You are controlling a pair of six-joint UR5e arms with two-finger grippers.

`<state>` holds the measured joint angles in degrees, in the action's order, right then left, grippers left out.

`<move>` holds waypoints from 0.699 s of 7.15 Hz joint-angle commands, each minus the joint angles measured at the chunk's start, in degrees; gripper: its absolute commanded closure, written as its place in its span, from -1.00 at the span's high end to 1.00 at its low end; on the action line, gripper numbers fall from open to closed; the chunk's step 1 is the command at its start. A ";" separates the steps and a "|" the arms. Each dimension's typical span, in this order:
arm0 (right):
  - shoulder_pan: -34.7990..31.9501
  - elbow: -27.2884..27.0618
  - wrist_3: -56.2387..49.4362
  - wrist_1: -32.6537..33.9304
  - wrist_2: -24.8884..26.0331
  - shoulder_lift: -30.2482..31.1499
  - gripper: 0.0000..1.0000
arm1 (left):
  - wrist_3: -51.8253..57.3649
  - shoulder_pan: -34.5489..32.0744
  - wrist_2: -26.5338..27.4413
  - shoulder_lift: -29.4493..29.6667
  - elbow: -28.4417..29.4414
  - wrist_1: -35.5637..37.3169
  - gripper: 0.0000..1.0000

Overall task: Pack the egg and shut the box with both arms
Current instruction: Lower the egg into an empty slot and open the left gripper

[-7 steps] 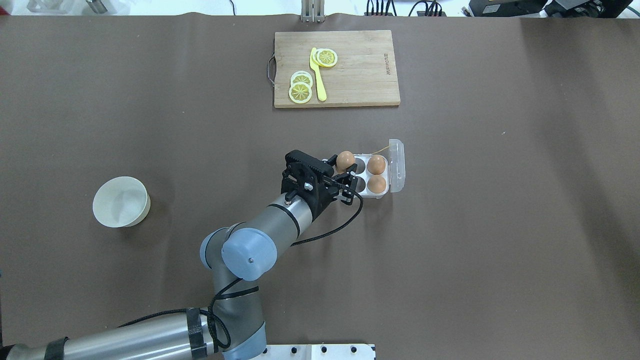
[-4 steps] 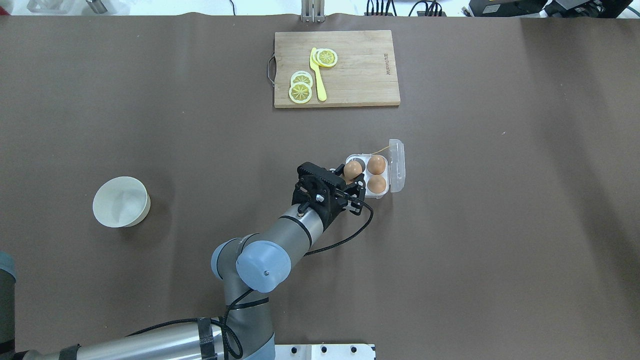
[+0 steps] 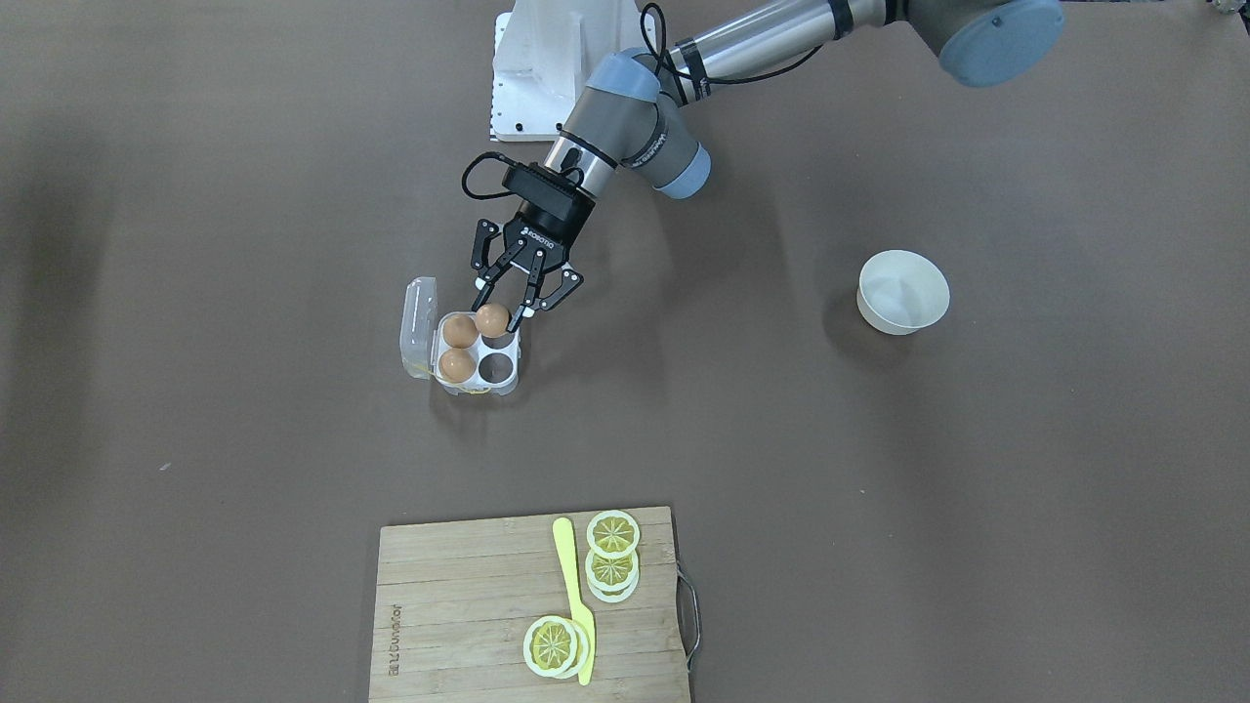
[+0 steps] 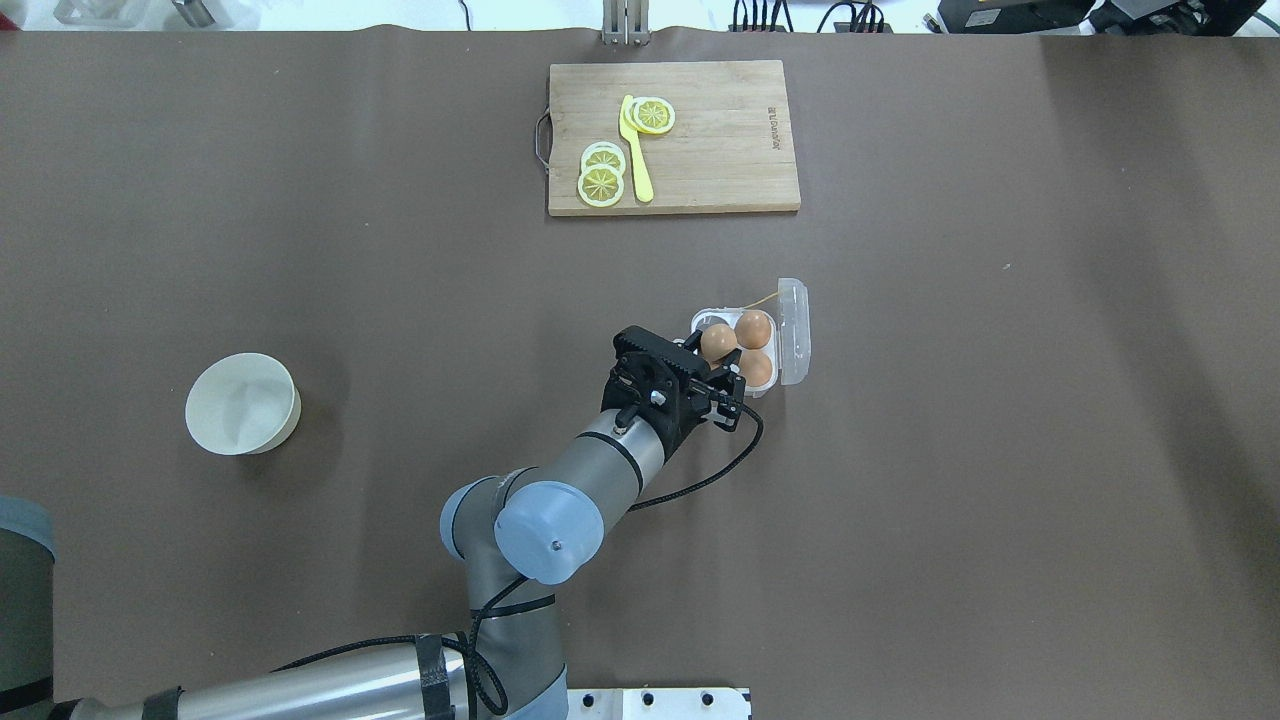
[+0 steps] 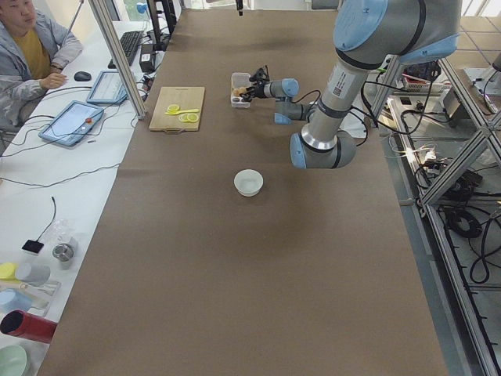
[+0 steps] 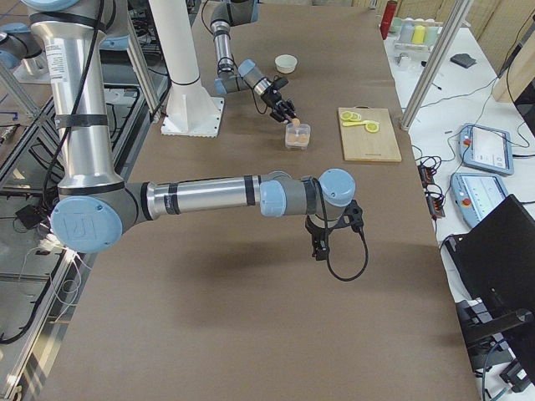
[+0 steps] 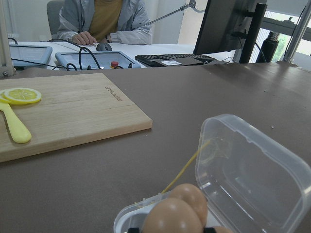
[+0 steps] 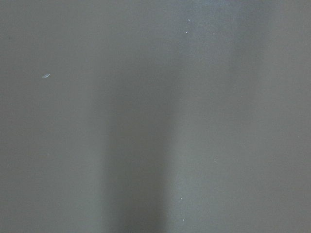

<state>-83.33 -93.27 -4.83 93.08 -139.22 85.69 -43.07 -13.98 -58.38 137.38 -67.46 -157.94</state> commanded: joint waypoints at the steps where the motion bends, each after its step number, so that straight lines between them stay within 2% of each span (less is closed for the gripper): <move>1: -0.08 -0.07 -0.09 0.00 -0.09 0.01 1.00 | 0.00 0.00 -0.07 0.17 0.31 0.09 -0.51; 3: -0.08 -0.16 0.00 0.00 -0.09 -0.08 1.00 | 0.00 0.09 0.02 0.78 0.40 0.18 0.48; 4: -0.08 -0.16 0.00 0.00 -0.09 0.00 1.00 | 0.00 0.09 -0.15 0.79 0.31 0.09 0.81; 5: -0.08 -0.07 0.00 0.00 -0.09 -0.08 1.00 | 0.00 0.09 -0.16 0.70 0.31 0.09 0.87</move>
<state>-83.41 -93.40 -4.84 93.08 -139.31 85.65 -43.07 -13.90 -58.48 138.07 -67.13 -157.83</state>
